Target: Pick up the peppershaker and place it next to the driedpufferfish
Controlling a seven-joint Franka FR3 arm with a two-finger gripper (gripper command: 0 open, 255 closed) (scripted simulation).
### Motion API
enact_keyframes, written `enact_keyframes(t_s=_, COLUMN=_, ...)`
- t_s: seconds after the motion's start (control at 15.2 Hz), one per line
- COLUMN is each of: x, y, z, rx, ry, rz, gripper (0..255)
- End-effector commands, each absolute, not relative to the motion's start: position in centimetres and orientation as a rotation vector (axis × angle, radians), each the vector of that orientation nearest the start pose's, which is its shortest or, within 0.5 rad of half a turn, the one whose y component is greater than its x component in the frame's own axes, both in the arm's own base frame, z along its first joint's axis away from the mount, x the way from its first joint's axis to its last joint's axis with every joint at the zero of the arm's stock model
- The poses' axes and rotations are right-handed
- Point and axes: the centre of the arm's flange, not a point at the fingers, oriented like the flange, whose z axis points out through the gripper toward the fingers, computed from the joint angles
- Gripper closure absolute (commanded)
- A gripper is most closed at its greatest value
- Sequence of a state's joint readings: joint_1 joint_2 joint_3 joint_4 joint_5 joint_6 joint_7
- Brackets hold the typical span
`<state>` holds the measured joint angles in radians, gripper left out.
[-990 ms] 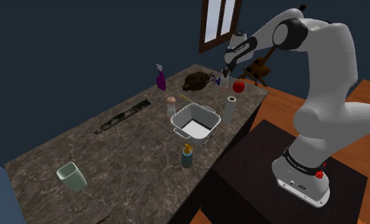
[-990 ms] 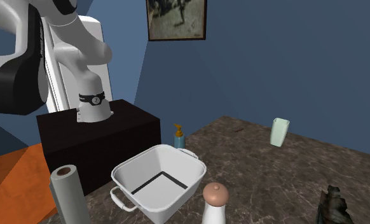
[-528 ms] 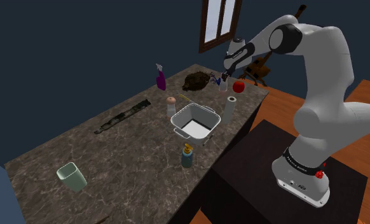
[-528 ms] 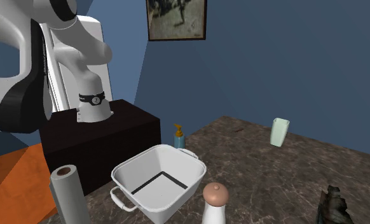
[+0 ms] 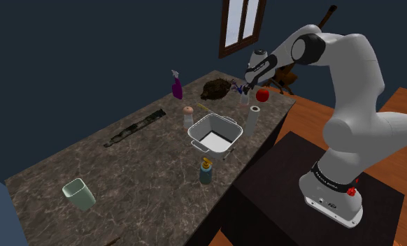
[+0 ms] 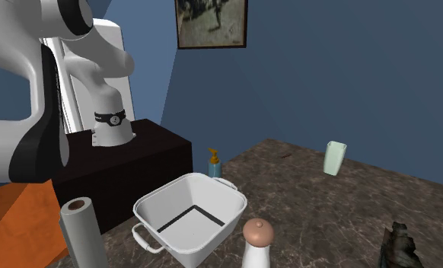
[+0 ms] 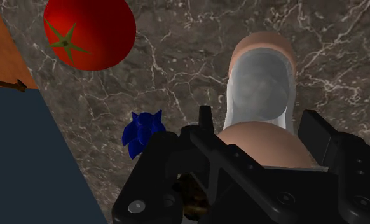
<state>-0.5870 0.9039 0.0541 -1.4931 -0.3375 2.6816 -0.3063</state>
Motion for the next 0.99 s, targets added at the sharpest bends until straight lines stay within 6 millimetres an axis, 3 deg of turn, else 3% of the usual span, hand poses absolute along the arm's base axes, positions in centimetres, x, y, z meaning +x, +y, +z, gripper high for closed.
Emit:
enact_keyframes(t_s=0.0, x=63.34, y=-37.08, z=14.56, rx=-3.380, ry=-0.048, rz=-0.340, gripper=255)
enact_keyframes(t_s=0.53, x=63.34, y=-37.08, z=14.56, rx=-3.380, ry=-0.048, rz=-0.340, gripper=255)
enact_keyframes(t_s=0.59, x=63.34, y=-37.08, z=14.56, rx=-3.380, ry=-0.048, rz=-0.340, gripper=0)
enact_keyframes(t_s=0.92, x=63.34, y=-37.08, z=14.56, rx=-3.380, ry=-0.048, rz=-0.340, gripper=0)
